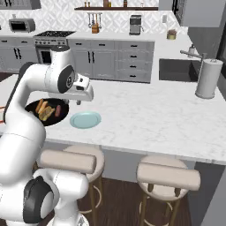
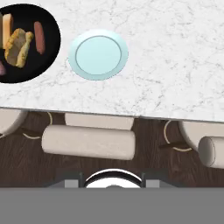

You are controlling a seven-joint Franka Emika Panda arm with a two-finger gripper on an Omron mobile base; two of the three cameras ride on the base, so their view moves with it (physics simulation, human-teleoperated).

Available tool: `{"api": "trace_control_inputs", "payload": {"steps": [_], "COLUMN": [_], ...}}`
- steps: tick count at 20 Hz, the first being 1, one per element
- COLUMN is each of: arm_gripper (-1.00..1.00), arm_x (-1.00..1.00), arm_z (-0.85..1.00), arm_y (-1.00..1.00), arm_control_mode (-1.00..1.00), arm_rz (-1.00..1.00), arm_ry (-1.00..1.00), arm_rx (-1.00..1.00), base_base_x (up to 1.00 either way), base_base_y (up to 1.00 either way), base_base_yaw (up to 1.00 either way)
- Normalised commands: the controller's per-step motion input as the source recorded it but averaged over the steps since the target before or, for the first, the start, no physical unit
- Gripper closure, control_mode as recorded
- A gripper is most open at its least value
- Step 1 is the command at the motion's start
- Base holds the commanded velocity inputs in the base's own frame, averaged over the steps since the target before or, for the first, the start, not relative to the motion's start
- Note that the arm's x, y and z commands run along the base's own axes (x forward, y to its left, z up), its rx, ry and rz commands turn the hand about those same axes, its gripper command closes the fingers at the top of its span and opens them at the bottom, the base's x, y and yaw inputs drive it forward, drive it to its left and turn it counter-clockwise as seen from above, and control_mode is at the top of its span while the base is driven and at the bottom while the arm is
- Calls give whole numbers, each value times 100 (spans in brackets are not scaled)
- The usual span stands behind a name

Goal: Place one bun and one sausage from the bowl on each plate.

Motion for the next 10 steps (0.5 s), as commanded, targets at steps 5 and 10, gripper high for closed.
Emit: {"api": "trace_control_inputs", "payload": {"steps": [5,10], "arm_gripper": [-100,-100], "arm_x": [0,0], "arm_z": [0,0], "arm_y": [8,0], "arm_control_mode": [100,100], "arm_rz": [0,0], "arm_ry": [0,0], "arm_rx": [0,0], "base_base_x": [0,3], "base_base_y": [48,99], "base_base_yaw": [-4,-12]}}
